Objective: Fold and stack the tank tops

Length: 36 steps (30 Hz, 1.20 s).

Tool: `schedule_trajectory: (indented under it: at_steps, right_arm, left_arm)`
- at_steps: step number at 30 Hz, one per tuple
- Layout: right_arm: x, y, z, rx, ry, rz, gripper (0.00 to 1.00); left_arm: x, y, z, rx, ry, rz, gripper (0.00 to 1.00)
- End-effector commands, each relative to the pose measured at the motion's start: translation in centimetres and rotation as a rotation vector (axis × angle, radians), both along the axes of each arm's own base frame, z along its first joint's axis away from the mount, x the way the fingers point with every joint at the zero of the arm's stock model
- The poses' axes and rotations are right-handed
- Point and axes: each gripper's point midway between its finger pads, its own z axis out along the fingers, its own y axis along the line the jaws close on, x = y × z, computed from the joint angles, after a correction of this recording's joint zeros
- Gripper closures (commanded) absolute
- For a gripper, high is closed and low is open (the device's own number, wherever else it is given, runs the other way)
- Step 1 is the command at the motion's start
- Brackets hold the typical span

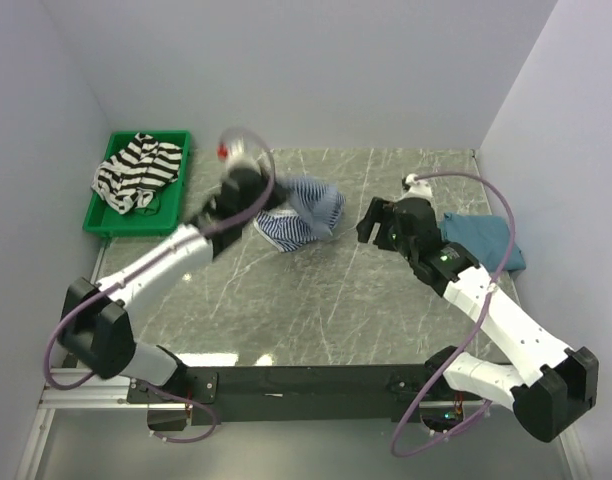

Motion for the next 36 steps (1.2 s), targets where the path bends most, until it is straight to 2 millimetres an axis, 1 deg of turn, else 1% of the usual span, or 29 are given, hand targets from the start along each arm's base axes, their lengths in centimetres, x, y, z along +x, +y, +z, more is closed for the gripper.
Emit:
schedule_trajectory:
  at_steps: [1, 2, 3, 4, 5, 6, 7, 8, 9, 10, 11, 12, 13, 14, 15, 16, 17, 18, 19, 20, 22, 23, 26, 27, 30, 32, 33, 35, 36]
  right_arm:
    - [-1.6, -0.1, -3.9, -0.003, 0.094, 0.005, 0.17]
    - [-2.1, 0.4, -4.8, 0.006, 0.120, 0.023, 0.17]
    - [-2.5, 0.9, -6.1, 0.001, 0.149, 0.037, 0.17]
    - [-3.0, 1.1, -7.7, 0.008, 0.185, 0.034, 0.17]
    - [-3.5, 1.7, -8.6, 0.018, 0.206, 0.054, 0.17]
    - [-3.8, 1.9, -9.7, 0.016, 0.230, 0.060, 0.17]
    - [-4.3, 2.0, -11.2, 0.023, 0.255, 0.055, 0.17]
    - [-4.4, 2.0, -11.9, 0.023, 0.268, 0.050, 0.17]
    - [-4.6, 2.1, -12.8, 0.024, 0.291, 0.051, 0.18]
    - [-4.7, 2.4, -13.3, 0.033, 0.301, 0.053, 0.18]
    - [-4.8, 2.5, -13.7, 0.034, 0.309, 0.057, 0.18]
    - [-4.9, 2.8, -14.5, 0.027, 0.327, 0.063, 0.18]
    - [-5.1, 3.4, -14.7, 0.029, 0.331, 0.079, 0.19]
    - [-5.3, 3.7, -15.1, 0.018, 0.343, 0.084, 0.20]
    - [-5.6, 3.9, -15.9, 0.006, 0.367, 0.087, 0.21]
    - [-6.2, 4.6, -16.3, 0.008, 0.375, 0.101, 0.21]
    - [-6.5, 4.8, -16.7, 0.009, 0.385, 0.102, 0.21]
    - [-6.9, 5.0, -17.4, 0.003, 0.405, 0.101, 0.23]
    - [-7.1, 4.8, -18.0, 0.002, 0.422, 0.081, 0.27]
    - [-7.5, 4.8, -18.4, -0.004, 0.434, 0.078, 0.29]
    - [-8.0, 4.3, -19.2, -0.022, 0.458, 0.049, 0.32]
    - [-7.8, 3.7, -19.4, -0.038, 0.450, 0.025, 0.33]
    - [-8.0, 2.3, -19.5, -0.058, 0.438, -0.027, 0.34]
    - [-8.0, 2.2, -19.3, -0.058, 0.432, -0.035, 0.34]
    - [-8.1, 1.8, -19.6, -0.063, 0.436, -0.048, 0.34]
    - [-8.0, 2.1, -20.1, -0.064, 0.448, -0.042, 0.35]
    - [-8.1, 2.4, -20.3, -0.060, 0.459, -0.032, 0.37]
    - [-8.1, 2.7, -20.6, -0.053, 0.466, -0.031, 0.45]
    - [-8.1, 2.8, -21.0, -0.051, 0.474, -0.025, 0.54]
  left_arm:
    - [-4.6, 1.1, -7.4, -0.148, 0.173, 0.155, 1.00]
    - [-6.0, 0.8, -9.0, -0.173, 0.217, 0.152, 0.99]
    - [-8.0, 0.4, -12.7, -0.120, 0.286, 0.136, 0.99]
    - [-9.1, 0.0, -14.2, -0.099, 0.319, 0.108, 0.99]
    - [-10.0, -0.6, -15.6, -0.074, 0.351, 0.074, 0.99]
    - [-11.6, -1.5, -17.4, -0.043, 0.390, 0.020, 0.90]
    - [-12.9, -2.0, -18.5, -0.017, 0.431, -0.022, 0.81]
    - [-14.3, -2.6, -19.6, 0.011, 0.459, -0.055, 0.70]
    - [-14.9, -2.5, -20.1, 0.030, 0.475, -0.061, 0.50]
    - [-15.6, -2.0, -20.6, 0.054, 0.492, -0.056, 0.44]
    - [-15.5, -1.2, -19.8, 0.056, 0.467, -0.030, 0.39]
    - [-15.6, -0.5, -19.7, 0.065, 0.463, -0.008, 0.33]
    - [-15.8, 0.7, -19.9, 0.103, 0.469, 0.026, 0.31]
    - [-14.9, 1.7, -18.4, 0.119, 0.429, 0.085, 0.31]
    - [-14.6, 2.6, -18.1, 0.146, 0.427, 0.126, 0.30]
    - [-14.5, 3.5, -18.3, 0.185, 0.443, 0.160, 0.30]
    - [-14.1, 4.9, -18.8, 0.231, 0.476, 0.205, 0.29]
    - [-14.0, 5.3, -19.2, 0.249, 0.492, 0.212, 0.29]
    - [-13.8, 5.7, -19.6, 0.261, 0.507, 0.214, 0.30]
    - [-13.1, 6.5, -20.5, 0.271, 0.526, 0.229, 0.31]
    - [-12.9, 6.4, -21.3, 0.254, 0.553, 0.191, 0.34]
    - [-12.4, 6.9, -21.8, 0.258, 0.550, 0.189, 0.35]
    - [-12.0, 7.0, -22.7, 0.282, 0.559, 0.146, 0.38]
    - [-11.9, 7.2, -23.0, 0.289, 0.569, 0.146, 0.40]
    - [-11.8, 6.4, -23.5, 0.304, 0.564, 0.088, 0.41]
    - [-12.0, 6.2, -24.4, 0.314, 0.592, 0.075, 0.42]
    - [-12.1, 6.3, -24.8, 0.324, 0.602, 0.076, 0.43]
    - [-12.1, 6.4, -25.4, 0.334, 0.621, 0.082, 0.45]
    - [-12.2, 6.4, -25.6, 0.335, 0.624, 0.085, 0.45]
